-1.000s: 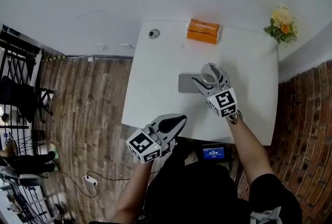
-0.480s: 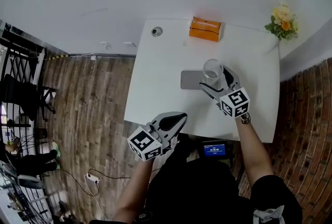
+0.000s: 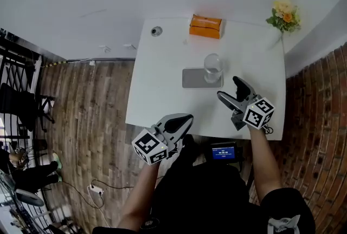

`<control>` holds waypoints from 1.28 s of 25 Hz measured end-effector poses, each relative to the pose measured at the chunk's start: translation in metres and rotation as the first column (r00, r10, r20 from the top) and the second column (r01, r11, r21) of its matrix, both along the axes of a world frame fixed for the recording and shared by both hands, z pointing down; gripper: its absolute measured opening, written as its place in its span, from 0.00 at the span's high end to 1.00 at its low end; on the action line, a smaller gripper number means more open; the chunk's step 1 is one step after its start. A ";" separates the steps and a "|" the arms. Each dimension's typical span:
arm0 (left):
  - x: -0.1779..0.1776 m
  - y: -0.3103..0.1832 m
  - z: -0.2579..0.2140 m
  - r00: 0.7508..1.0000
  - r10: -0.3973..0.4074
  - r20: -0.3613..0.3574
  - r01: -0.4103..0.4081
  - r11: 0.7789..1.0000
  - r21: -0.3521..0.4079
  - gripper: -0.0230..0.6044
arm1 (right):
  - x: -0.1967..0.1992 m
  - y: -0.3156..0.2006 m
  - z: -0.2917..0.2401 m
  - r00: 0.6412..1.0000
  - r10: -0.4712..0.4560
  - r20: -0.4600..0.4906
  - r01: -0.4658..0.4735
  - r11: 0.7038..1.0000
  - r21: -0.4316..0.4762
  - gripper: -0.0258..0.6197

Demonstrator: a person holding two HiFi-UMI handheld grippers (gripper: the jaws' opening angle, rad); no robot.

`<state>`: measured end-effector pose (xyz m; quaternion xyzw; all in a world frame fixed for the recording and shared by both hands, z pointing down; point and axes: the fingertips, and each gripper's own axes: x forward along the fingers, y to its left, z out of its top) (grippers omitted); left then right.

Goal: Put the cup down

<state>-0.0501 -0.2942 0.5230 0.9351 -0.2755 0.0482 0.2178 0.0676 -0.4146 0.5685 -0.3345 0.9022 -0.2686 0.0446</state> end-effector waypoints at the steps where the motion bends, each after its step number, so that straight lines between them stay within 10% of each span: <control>1: 0.002 0.001 -0.001 1.000 0.003 -0.003 -0.003 1.000 0.003 0.95 | 0.004 0.004 -0.007 0.998 0.012 0.067 -0.011 1.000 -0.017 0.23; 7: 0.009 0.006 -0.010 0.999 0.014 -0.030 -0.013 0.999 0.032 0.95 | 0.041 0.028 -0.056 0.839 0.173 0.515 -0.142 0.985 -0.099 0.23; 15: 0.019 0.012 -0.038 0.996 0.034 -0.078 -0.027 0.995 0.095 0.95 | 0.006 0.085 -0.122 0.811 0.071 0.581 -0.068 0.997 -0.027 0.23; 24: 0.026 0.025 -0.088 0.990 0.088 -0.110 -0.063 0.976 0.210 0.95 | -0.039 0.134 -0.167 0.976 -0.108 0.190 0.069 0.977 0.202 0.25; 32: 0.019 0.032 -0.111 0.994 0.086 -0.061 -0.070 0.972 0.226 0.95 | -0.038 0.133 -0.179 0.985 -0.108 -0.133 0.143 0.945 0.295 0.35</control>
